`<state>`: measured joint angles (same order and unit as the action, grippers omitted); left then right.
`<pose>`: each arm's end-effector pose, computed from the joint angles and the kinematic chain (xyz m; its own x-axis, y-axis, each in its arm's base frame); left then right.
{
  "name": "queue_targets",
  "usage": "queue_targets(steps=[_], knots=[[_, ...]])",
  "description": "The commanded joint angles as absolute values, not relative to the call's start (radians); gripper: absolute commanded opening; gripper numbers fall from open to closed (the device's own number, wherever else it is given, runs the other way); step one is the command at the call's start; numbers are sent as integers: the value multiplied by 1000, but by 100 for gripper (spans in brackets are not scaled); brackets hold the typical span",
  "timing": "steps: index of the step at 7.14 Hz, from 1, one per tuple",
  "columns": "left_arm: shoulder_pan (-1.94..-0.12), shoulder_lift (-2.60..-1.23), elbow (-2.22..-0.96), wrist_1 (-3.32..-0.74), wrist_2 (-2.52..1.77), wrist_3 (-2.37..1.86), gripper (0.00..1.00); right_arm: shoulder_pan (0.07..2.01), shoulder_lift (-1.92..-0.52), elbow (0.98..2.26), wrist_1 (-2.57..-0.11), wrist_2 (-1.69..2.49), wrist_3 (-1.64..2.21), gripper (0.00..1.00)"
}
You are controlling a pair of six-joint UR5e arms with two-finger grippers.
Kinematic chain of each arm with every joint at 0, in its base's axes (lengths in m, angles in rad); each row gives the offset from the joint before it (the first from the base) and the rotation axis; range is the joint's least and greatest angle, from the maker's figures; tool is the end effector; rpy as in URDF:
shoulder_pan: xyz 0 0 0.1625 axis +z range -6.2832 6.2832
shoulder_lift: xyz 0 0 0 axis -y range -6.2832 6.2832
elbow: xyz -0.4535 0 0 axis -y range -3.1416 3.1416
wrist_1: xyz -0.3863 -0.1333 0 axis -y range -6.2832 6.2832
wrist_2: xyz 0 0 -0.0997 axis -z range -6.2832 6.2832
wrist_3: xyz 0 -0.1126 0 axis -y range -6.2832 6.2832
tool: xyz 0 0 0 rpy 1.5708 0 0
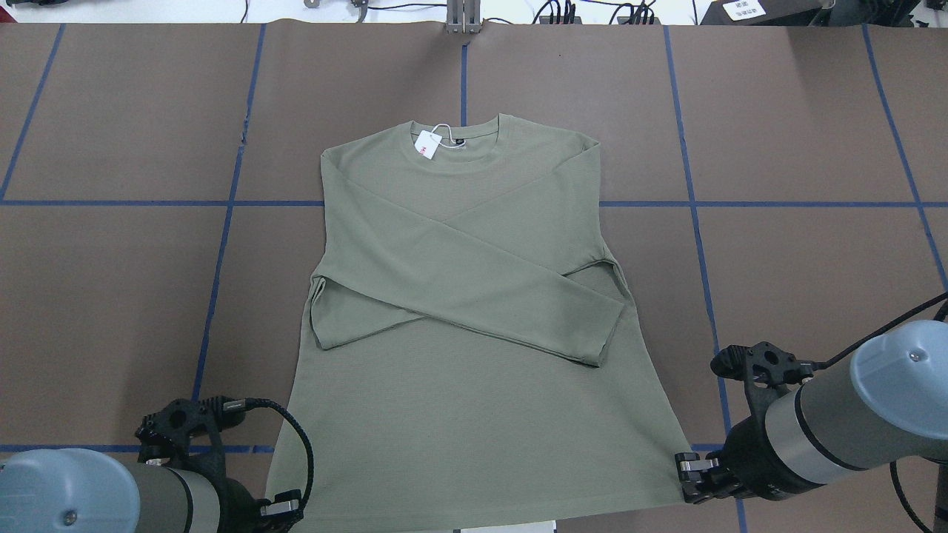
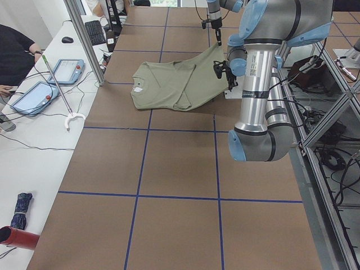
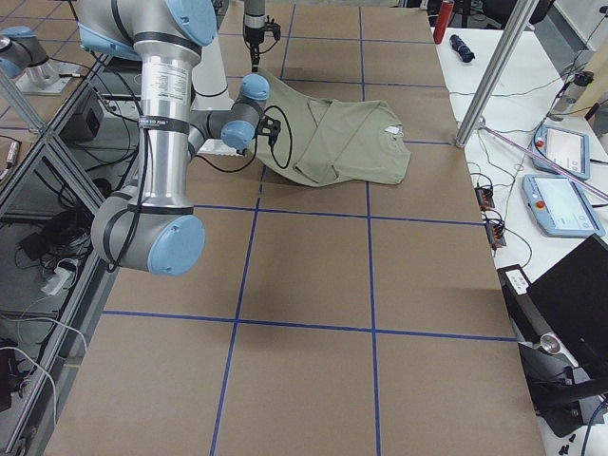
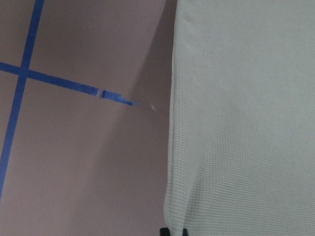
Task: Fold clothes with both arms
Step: 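Lift the hem with both grippers and carry it toward the collar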
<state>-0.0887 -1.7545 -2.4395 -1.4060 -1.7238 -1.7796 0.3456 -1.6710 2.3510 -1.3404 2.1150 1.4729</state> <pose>0.4115 -0.1532 0.2657 0.6214 -0.2609 -0.7388 0.1008 0.9617 -0.2549 -0.3436 -0.2034 0.3512 0.5651 0.1146 0.8170 0.1508 0.9593 -0.2389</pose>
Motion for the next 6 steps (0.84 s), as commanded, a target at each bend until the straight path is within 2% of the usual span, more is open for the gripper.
queue_targets(steps=[1, 2, 4, 6], knots=[[-192, -1804, -2413, -1402, -1730, -1746, 0, 493, -1604, 2320, -1339, 2109, 1465, 0], [-309, -1854, -2389, -1401, -1783, -1644, 0, 570, -1541, 2274, -1339, 2109, 1460, 0], [-572, -1957, -2221, -1402, -1896, -1529, 0, 706, -1403, 2164, -1336, 2111, 1442, 0], [-725, -2040, -2078, -1408, -1910, -1509, 0, 793, -1304, 2045, -1336, 2106, 1392, 0]])
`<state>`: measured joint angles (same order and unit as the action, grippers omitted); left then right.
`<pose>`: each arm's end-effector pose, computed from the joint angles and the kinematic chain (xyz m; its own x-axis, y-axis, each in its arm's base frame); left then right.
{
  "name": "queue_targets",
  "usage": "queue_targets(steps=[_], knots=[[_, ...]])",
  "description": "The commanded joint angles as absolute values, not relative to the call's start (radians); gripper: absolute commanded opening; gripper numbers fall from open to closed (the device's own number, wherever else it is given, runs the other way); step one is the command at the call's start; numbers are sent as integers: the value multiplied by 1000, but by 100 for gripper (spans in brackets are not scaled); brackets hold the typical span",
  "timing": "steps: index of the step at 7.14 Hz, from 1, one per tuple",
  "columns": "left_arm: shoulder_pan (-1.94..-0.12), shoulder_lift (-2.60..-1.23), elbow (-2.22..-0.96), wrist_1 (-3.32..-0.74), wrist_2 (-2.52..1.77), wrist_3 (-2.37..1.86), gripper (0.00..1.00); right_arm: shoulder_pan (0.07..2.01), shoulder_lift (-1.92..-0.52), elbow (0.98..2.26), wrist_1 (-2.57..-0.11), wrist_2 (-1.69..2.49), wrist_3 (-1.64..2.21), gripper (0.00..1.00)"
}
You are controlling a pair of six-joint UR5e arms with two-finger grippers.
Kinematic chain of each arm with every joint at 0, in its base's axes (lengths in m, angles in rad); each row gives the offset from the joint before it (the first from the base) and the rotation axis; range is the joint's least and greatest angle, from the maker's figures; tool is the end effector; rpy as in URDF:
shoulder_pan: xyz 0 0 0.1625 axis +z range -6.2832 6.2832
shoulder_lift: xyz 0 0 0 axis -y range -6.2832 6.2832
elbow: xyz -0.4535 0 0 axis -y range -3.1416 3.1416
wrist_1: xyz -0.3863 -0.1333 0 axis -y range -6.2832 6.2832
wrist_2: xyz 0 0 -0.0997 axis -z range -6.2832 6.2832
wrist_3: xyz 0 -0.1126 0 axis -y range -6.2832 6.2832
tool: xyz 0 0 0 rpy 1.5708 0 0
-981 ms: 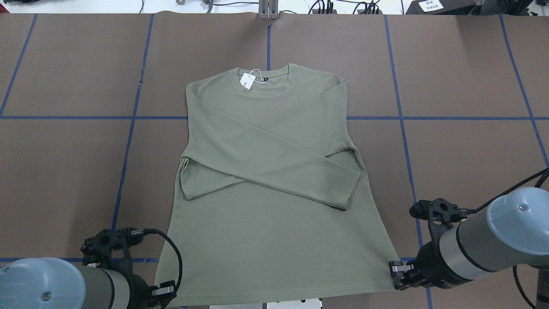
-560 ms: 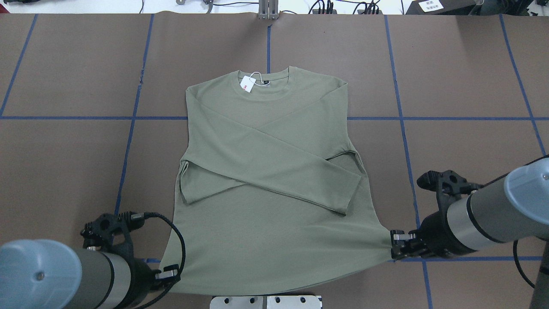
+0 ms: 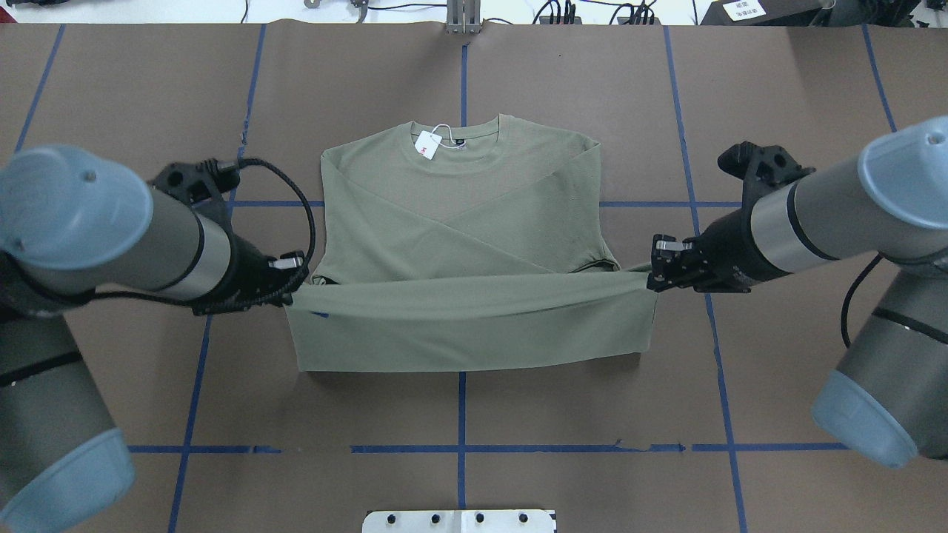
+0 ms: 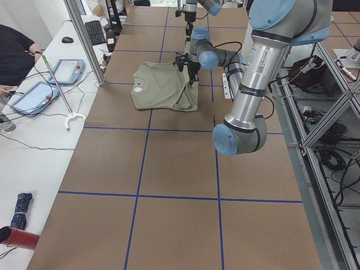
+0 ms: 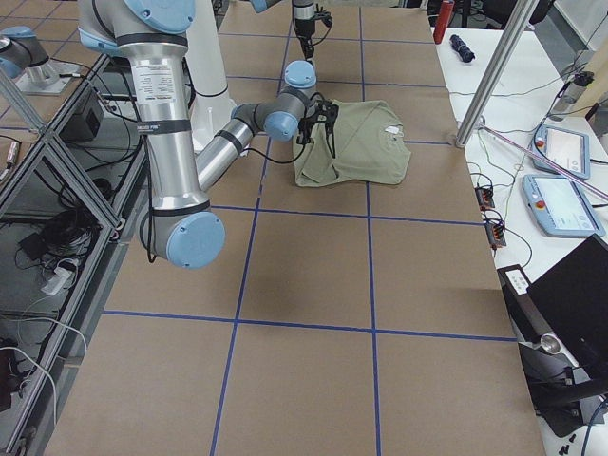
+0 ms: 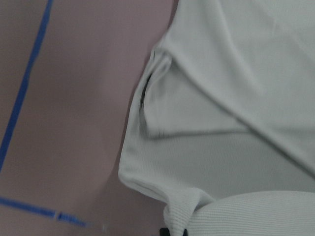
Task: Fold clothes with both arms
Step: 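Lift the hem with both grippers and carry it toward the collar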
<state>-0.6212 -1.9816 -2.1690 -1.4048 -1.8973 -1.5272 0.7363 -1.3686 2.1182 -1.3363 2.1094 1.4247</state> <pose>0.3767 -0.3891 0.2478 0.5560 -0.3472 -0.7552 0.3326 0.9256 -0.1806 -0.3268 -0.3981 0.3140 0.4437 0.2335 0.8652 -0.1975 0.9672 -0.1597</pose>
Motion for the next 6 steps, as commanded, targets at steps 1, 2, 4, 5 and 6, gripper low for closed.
queue_targets(steps=[1, 2, 4, 5, 6], knots=[[-773, -2058, -2050, -1413, -1911, -1509, 0, 825, -1255, 1990, -1338, 2106, 1362, 0], [-805, -2103, -2002, -1413, -1911, -1511, 0, 847, -1189, 1917, -1338, 2106, 1361, 0], [-822, -2178, -1785, -1568, -1907, -1522, 0, 874, -1064, 1745, -1336, 2045, 1358, 0], [-828, -2178, -1669, -1703, -1902, -1522, 0, 876, -987, 1636, -1315, 2030, 1358, 0], [-840, -2178, -1610, -1765, -1899, -1520, 0, 876, -933, 1535, -1277, 2014, 1358, 0]])
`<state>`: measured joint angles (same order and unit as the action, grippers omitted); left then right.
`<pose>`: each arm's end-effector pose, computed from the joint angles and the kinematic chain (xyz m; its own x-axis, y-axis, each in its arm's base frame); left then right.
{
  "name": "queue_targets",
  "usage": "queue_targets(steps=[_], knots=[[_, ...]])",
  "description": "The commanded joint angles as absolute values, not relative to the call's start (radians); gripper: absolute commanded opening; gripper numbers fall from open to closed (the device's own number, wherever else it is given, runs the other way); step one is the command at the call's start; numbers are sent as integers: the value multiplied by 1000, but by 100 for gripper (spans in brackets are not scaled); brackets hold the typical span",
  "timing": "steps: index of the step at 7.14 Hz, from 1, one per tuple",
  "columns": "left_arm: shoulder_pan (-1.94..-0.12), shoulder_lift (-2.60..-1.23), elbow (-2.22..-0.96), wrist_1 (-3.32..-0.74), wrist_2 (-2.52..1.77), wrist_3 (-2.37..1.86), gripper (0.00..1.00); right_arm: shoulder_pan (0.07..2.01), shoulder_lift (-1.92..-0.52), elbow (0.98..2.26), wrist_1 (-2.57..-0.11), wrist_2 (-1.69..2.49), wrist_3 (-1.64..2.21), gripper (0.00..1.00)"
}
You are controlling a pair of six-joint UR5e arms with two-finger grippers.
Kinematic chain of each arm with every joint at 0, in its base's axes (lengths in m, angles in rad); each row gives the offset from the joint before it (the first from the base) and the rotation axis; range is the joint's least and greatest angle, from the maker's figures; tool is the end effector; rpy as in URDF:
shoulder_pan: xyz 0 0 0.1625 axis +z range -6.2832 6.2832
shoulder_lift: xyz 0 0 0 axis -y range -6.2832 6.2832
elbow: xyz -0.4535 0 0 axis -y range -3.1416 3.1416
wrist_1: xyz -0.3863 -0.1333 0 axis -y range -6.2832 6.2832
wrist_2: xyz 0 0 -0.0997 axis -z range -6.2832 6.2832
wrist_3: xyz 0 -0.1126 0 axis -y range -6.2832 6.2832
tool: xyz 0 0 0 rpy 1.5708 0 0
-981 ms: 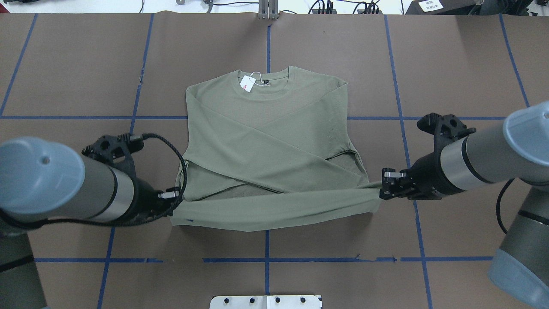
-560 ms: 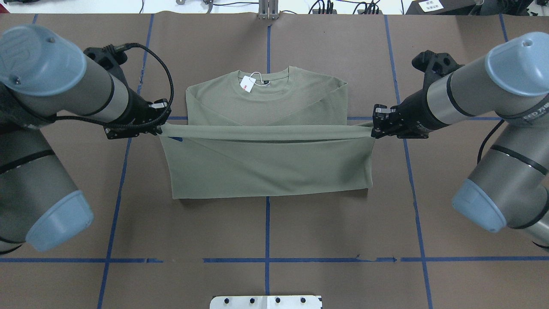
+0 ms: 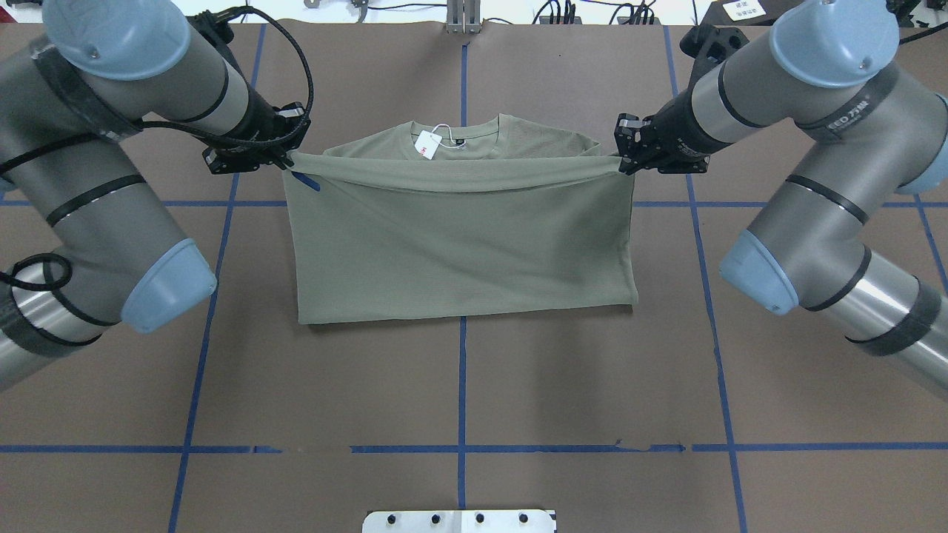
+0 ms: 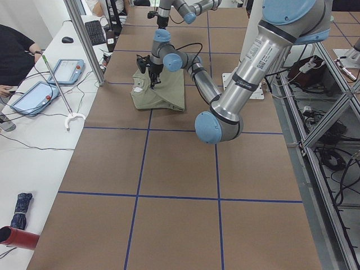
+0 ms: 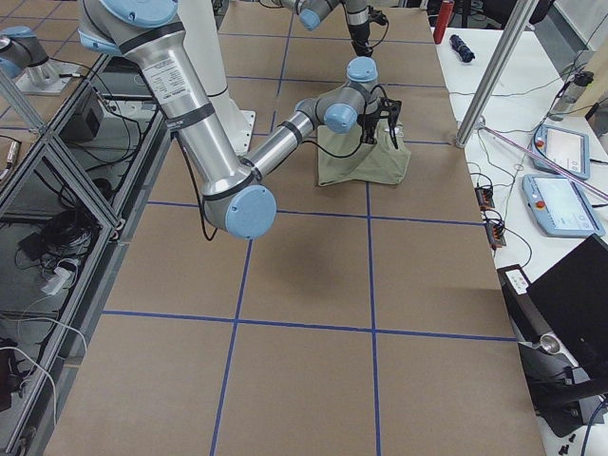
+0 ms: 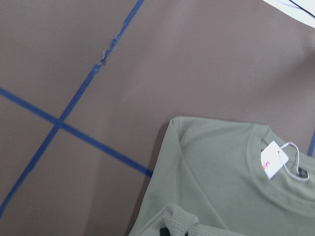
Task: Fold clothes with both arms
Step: 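Lift the hem with both grippers and carry it toward the collar, then lay the hem near the collar and open both grippers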
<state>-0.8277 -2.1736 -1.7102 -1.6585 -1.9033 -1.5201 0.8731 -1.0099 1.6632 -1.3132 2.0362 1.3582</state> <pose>0.3941 -0.5717 0.2732 0.4831 -0.4550 -0.7481 0.5093 0.8410 -0.1826 -0.3790 -0.5809 0.2946 0.4814 0.2807 0.8303 -0.3636 0.9259 -0.1022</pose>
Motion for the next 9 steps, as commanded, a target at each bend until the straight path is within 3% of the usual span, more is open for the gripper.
queue_targets(steps=[1, 3, 5, 9], knots=[[-841, -2178, -1561, -1802, -1899, -1520, 0, 876, -901, 1428, -1226, 1999, 1356, 0], [-839, -2189, -1426, -1952, -1899, -1529, 0, 879, -835, 1251, -1135, 1988, 1358, 0], [-838, -2212, -1347, -2014, -1898, -1546, 0, 877, -821, 1220, -1135, 1977, 1358, 0], [-828, -2233, -1315, -2033, -1896, -1561, 0, 884, -813, 1181, -1135, 1950, 1356, 0]])
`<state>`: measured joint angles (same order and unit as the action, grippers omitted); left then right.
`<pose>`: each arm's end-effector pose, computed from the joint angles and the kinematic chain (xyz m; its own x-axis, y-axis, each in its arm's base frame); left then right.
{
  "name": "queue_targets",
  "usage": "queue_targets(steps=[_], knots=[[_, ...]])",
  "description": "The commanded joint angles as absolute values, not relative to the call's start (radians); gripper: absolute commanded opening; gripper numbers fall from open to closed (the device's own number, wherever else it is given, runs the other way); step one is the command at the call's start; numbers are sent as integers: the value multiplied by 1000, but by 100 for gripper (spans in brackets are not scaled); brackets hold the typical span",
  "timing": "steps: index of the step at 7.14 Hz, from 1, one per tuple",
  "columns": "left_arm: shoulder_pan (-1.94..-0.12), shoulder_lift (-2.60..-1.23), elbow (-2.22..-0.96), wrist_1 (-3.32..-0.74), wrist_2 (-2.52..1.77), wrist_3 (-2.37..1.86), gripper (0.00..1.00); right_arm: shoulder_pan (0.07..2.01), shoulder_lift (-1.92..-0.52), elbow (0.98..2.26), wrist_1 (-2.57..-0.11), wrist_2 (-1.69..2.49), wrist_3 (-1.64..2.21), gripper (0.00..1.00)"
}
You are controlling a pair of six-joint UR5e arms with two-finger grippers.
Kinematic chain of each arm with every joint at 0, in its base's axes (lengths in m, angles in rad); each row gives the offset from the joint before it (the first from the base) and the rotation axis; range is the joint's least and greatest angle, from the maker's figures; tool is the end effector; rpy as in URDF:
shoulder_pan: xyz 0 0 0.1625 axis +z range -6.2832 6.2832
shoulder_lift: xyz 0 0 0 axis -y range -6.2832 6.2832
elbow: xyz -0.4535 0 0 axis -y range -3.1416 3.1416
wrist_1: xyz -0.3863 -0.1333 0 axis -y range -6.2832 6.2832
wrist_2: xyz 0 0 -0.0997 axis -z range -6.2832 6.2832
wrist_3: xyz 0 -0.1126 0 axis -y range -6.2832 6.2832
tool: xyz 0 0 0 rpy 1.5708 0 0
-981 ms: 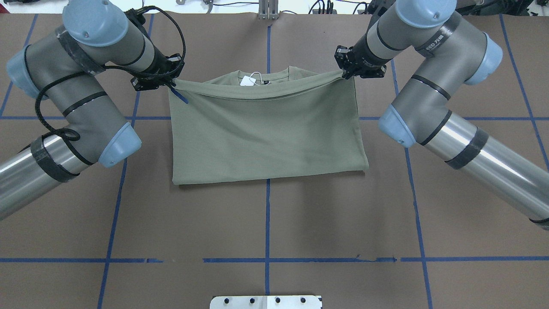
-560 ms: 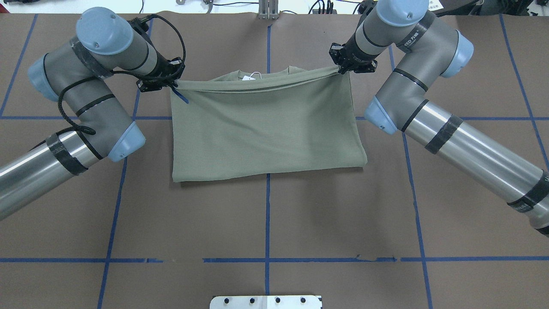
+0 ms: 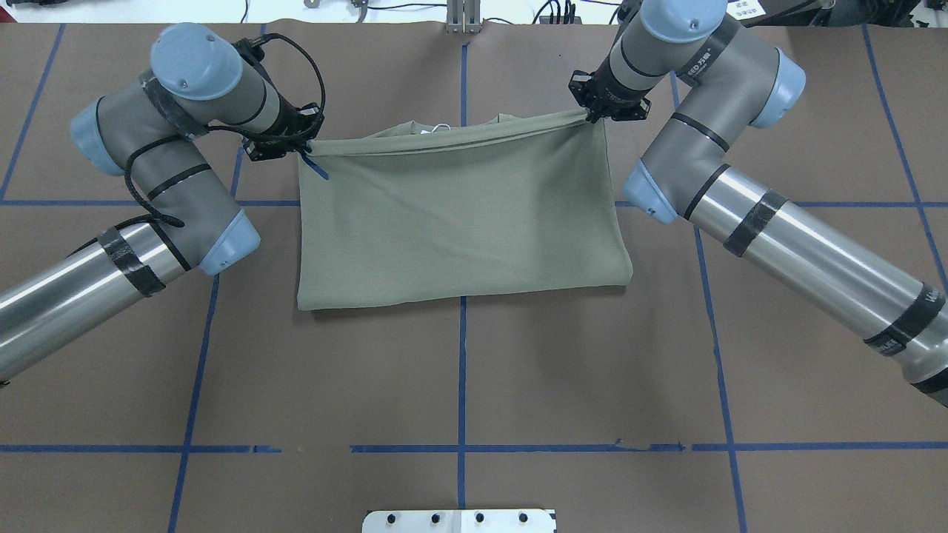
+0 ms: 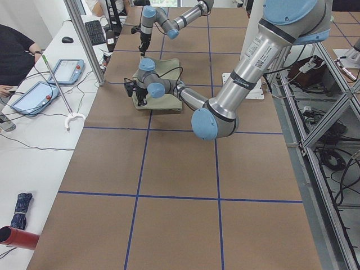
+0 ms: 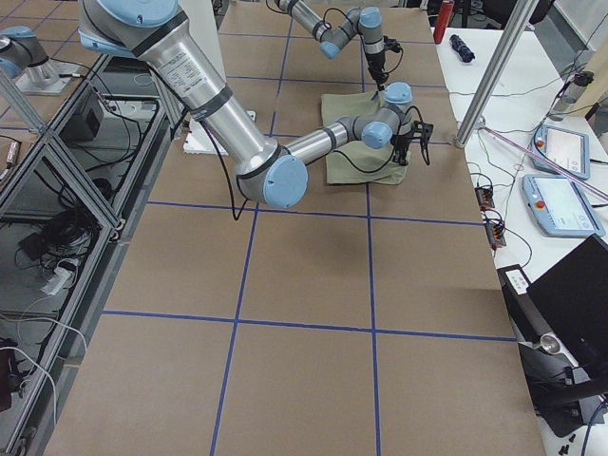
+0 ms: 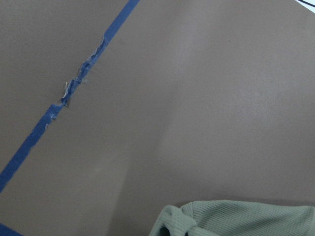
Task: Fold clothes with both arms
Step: 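Lay the hem near the collar and open both grippers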
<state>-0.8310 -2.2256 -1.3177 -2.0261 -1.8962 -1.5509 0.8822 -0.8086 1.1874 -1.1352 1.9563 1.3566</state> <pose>0.4524 -0.6400 0.3657 0.4520 -0.4672 -0.7599 0.5281 0.8267 -0.1942 -0.4485 -0.6882 0.3468 0.5413 0.3478 0.7655 -0.4366 0.8943 -0.0976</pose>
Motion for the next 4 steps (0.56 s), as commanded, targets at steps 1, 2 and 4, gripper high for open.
queue_targets(steps=[1, 2, 4], knots=[[-828, -2241, -1315, -2031, -1896, -1568, 0, 887, -818, 1180, -1135, 1948, 1355, 0], [-827, -2247, -1310, -2033, -1896, -1569, 0, 888, -818, 1177, -1137, 1948, 1356, 0], [-825, -2252, -1295, -2031, -1888, -1569, 0, 887, -813, 1172, -1135, 1948, 1356, 0]])
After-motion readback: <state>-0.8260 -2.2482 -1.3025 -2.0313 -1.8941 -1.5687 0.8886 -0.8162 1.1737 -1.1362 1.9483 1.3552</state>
